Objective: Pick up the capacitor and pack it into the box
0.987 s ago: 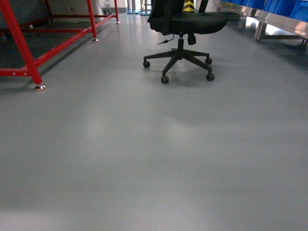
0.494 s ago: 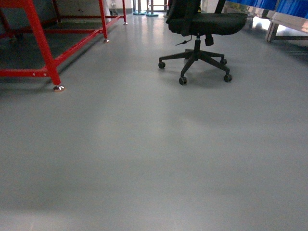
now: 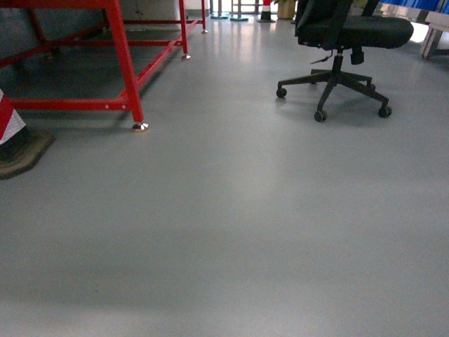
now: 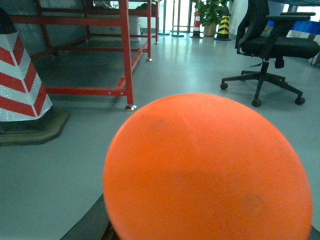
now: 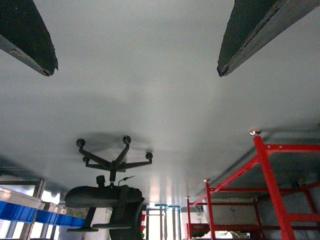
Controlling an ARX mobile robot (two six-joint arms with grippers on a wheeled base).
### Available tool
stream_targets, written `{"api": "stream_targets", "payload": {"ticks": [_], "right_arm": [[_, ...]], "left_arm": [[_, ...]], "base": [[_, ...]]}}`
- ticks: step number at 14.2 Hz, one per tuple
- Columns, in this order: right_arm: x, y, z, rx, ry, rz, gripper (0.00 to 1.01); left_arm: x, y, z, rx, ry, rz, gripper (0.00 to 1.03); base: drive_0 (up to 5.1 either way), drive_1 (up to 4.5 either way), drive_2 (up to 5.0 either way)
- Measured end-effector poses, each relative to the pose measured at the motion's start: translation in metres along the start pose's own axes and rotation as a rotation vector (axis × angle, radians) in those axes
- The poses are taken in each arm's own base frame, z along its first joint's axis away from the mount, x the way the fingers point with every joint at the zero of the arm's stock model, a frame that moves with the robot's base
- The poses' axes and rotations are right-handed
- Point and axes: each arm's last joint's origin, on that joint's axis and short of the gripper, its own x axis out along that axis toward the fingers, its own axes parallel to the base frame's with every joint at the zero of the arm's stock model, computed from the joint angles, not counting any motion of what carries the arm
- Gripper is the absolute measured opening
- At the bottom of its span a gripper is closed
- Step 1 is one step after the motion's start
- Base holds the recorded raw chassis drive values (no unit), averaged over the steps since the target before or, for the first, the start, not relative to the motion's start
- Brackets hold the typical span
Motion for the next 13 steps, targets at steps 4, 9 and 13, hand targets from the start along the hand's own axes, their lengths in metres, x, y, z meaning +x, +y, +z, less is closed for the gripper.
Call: {"api": "stream_targets", "payload": {"ticks": [4,9,13], "right_arm": [[0.0000,0.0000,-0.0003,0.000,0.003,0.000,0.98],[0.0000,0.0000,0.0002,0.000,-0.002,0.000,0.98],[0.0000,0.0000,0.0002,0.000,-0.002,0.000,0.98]], "left_arm": [[0.0000,0.0000,0.0000,0.000,0.000,-0.001,0.44],[0.0000,0.0000,0.0000,0.000,0.000,-0.001,0.44],[0.0000,0.0000,0.0001,0.000,-0.001,-0.001,0.44]], "base": [[-5.1,2.37,2.4],[-5.0,2.44,2.4],[-5.1,2.40,2.4]]}}
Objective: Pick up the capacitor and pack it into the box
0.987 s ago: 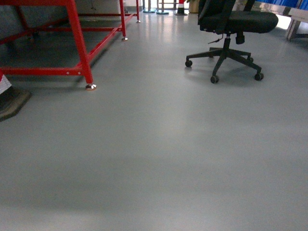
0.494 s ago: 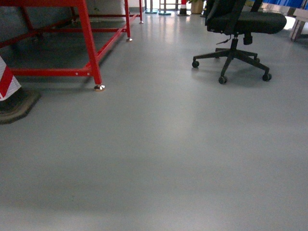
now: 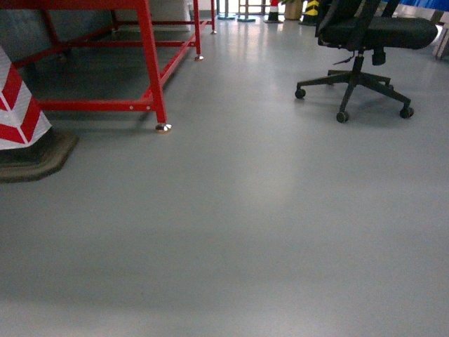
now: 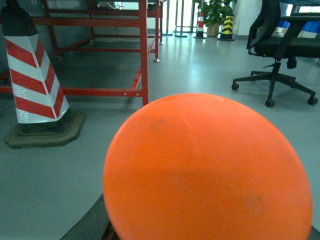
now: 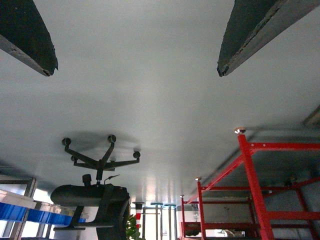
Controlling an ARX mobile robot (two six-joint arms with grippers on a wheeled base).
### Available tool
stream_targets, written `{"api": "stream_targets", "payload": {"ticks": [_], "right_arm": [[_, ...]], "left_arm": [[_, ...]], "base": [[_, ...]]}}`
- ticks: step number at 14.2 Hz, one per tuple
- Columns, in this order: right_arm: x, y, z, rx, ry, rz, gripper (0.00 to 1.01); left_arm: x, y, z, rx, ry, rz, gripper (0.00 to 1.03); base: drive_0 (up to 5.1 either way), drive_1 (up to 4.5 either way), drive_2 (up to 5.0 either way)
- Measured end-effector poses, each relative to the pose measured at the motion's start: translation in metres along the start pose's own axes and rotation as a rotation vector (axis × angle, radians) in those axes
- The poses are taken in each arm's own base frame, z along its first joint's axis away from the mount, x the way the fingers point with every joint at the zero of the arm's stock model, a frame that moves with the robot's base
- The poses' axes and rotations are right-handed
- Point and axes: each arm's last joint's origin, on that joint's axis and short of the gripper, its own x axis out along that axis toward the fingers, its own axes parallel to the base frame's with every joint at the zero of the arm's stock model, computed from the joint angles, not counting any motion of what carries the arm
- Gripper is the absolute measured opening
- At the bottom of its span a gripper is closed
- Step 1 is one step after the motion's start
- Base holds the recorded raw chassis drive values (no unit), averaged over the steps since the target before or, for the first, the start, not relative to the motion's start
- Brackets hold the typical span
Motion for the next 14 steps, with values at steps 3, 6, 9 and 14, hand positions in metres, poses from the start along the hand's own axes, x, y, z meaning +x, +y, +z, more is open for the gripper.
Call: {"api": "stream_targets", "payload": {"ticks": [3,6,9,14], "right_arm": [[0.0000,0.0000,0.0000,0.000,0.000,0.000,0.98],[0.0000,0.0000,-0.0002,0.000,0.002,0.000,0.98],[0.0000,0.0000,0.0001,0.000,-0.001,0.000,0.98],[0.0000,0.0000,0.0000,0.000,0.000,-0.001,0.98]], "left_arm": [[0.0000,0.0000,0.0002,0.000,-0.002,0.000,0.44],[0.0000,0.0000,0.0000,0.000,0.000,0.000,0.44],[0.0000,0.0000,0.0000,0.000,0.000,0.000,0.44],[0.0000,0.0000,0.0000,0.000,0.000,0.000,0.44]], "base": [[-5.1,2.36,2.4],[-5.0,2.44,2.4],[-5.1,2.34,2.3],[-5.1,2.32,2.3]]}}
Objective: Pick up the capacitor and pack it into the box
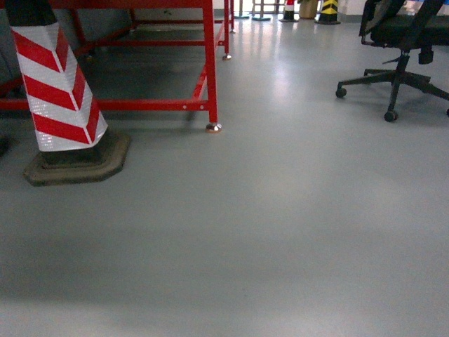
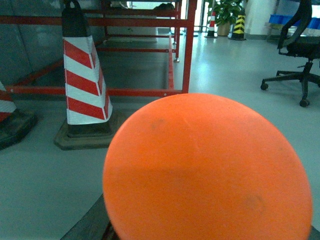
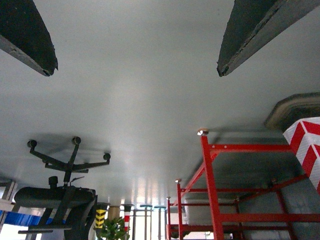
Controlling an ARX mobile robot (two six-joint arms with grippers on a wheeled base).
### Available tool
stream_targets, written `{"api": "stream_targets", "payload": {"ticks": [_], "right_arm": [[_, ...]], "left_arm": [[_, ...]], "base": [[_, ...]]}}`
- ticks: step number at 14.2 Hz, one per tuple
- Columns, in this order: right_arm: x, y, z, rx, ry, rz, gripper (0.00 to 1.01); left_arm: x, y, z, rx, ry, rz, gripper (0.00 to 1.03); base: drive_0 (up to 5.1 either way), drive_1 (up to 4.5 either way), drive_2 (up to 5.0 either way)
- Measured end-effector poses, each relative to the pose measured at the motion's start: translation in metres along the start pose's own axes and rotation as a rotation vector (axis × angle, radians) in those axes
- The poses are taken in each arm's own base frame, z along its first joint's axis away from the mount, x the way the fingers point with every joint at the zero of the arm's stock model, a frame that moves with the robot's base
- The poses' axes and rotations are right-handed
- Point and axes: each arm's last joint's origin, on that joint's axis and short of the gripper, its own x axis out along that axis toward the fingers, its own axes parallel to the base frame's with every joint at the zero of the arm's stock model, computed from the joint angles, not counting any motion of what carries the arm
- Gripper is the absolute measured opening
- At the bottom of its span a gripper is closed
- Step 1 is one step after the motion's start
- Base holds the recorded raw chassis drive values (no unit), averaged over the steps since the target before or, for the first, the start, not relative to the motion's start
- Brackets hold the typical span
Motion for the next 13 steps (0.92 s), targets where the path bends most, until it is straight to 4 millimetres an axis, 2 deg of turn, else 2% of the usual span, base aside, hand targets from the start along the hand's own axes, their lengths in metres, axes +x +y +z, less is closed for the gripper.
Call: {"api": "stream_targets", "payload": {"ticks": [13], "right_arm": [[0.0000,0.0000,-0.0002,0.000,0.002,0.001,0.98]], "left_arm": [[0.0000,0.0000,0.0000,0.000,0.000,0.000,0.44]], "base": [[-5.0,2.41,2.4]]}}
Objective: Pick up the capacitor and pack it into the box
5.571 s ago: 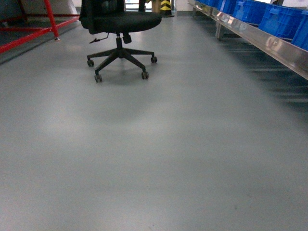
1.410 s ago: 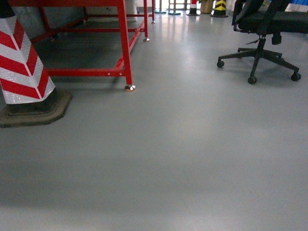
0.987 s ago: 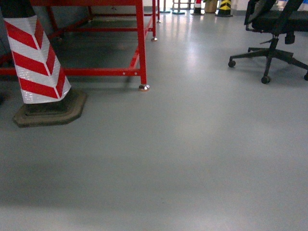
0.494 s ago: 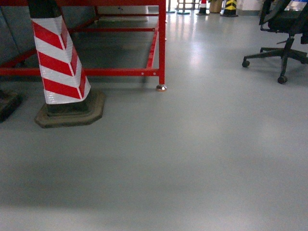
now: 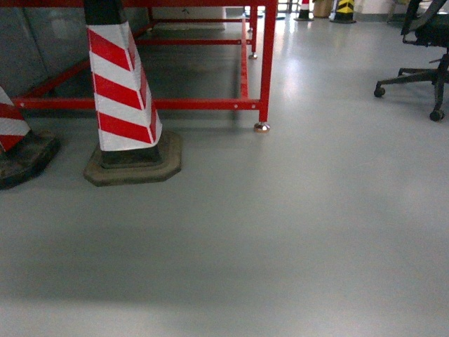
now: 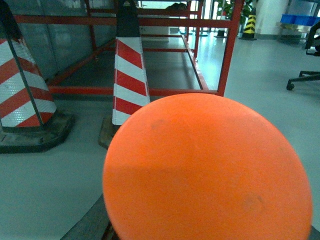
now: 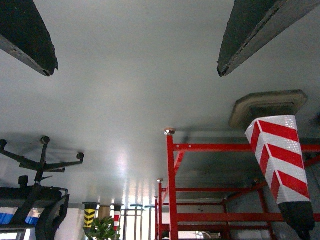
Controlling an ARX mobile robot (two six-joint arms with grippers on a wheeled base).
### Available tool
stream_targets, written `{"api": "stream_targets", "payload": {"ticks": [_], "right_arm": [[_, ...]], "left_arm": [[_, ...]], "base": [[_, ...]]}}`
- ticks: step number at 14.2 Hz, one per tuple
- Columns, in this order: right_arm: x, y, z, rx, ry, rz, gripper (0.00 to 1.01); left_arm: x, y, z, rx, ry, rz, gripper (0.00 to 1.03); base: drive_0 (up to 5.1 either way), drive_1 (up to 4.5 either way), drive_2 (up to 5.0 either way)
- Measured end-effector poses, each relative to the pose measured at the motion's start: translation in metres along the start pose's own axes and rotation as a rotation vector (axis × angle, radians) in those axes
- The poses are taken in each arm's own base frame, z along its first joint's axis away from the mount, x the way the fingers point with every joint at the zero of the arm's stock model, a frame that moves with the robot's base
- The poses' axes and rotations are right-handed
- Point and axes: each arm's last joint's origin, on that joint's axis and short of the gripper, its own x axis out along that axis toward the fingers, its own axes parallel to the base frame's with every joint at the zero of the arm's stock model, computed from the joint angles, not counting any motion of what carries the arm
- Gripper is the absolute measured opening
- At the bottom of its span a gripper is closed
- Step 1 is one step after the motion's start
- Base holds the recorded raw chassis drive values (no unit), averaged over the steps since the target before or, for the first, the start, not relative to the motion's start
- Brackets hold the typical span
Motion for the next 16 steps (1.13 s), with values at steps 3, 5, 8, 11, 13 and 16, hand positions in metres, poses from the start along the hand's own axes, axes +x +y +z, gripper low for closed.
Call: {"api": "stream_targets", "payload": {"ticks": [3,5,8,11,13,16], "right_arm": [[0.0000,0.0000,-0.0005,0.000,0.005,0.000,0.98],[0.0000,0.0000,0.0001,0.000,-0.001,0.000,0.98],[0.0000,0.0000,-0.0001,0.000,0.002,-0.001,0.98],[0.0000,0.0000,0.0000,0.000,0.000,0.000,0.98],[0.0000,0.0000,-0.0002,0.000,0.002,0.000,0.98],[0.0000,0.0000,-0.0003,0.000,0.003,0.000,0.98]], "left_arm": [[0.0000,0.0000,-0.0002,0.000,0.002,0.000,0.44],[0.0000,0.0000,0.0001,0.000,-0.001,0.001,0.44],[0.0000,0.0000,0.0000,0.000,0.000,0.000,0.44],[0.0000,0.0000,0.0000,0.000,0.000,0.000,0.44],[0.0000,0.0000,0.0001,0.000,-0.001,0.000,0.44],[0.0000,0.0000,0.0000,0.000,0.000,-0.001,0.44]], "base": [[-5.0,2.43,2.4],[-5.0,2.43,2.4],[-4.9,2.53,2.5],[-5.0,2.42,2.4],[-5.0,2.44,2.4],[-3.3,1.66,1.7]]}}
